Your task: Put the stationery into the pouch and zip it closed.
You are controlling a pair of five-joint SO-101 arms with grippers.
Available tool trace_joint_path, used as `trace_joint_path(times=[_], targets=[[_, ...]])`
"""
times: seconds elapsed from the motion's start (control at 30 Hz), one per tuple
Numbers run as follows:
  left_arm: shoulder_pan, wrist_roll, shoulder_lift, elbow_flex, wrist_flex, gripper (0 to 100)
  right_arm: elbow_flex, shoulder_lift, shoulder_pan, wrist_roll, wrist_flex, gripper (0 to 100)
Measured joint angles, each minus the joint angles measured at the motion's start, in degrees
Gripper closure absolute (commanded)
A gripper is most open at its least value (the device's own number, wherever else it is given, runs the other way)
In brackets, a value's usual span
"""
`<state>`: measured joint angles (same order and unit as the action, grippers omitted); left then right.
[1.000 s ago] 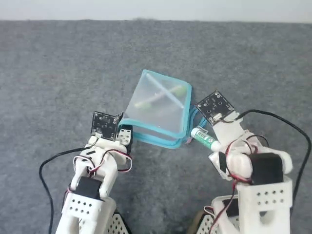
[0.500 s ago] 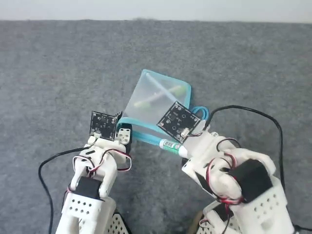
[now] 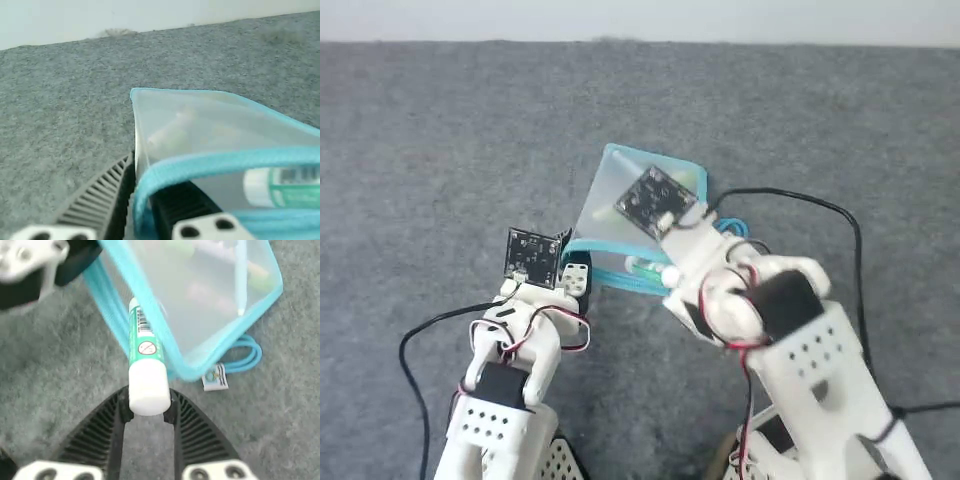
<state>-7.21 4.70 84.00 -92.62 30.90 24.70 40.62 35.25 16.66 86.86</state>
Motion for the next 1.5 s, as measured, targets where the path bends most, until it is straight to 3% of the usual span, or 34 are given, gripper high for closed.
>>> trace_joint_path(times=[0.33, 0.67, 0.9, 1.2, 1.5], targets=[[-0.09, 0.0, 0.0, 0.0, -0.09, 99, -0.09, -9.49, -3.43, -4.22, -8.53, 99.3], [0.18, 0.26, 0.0, 0.0, -0.09, 99, -12.66, -25.85, -5.19, -9.05, -8.97, 99.1], [0.35, 0.0, 0.0, 0.0, -0.09, 99, -21.27, -36.13, -3.34, -10.73, -4.31, 75.6], [0.44, 0.26, 0.0, 0.0, -0.09, 99, -23.65, -35.96, 3.34, -8.18, -3.52, 78.3], [2.55, 0.09, 0.0, 0.0, -0.09, 99, -19.16, -24.88, -0.44, -7.3, -4.75, 78.6]])
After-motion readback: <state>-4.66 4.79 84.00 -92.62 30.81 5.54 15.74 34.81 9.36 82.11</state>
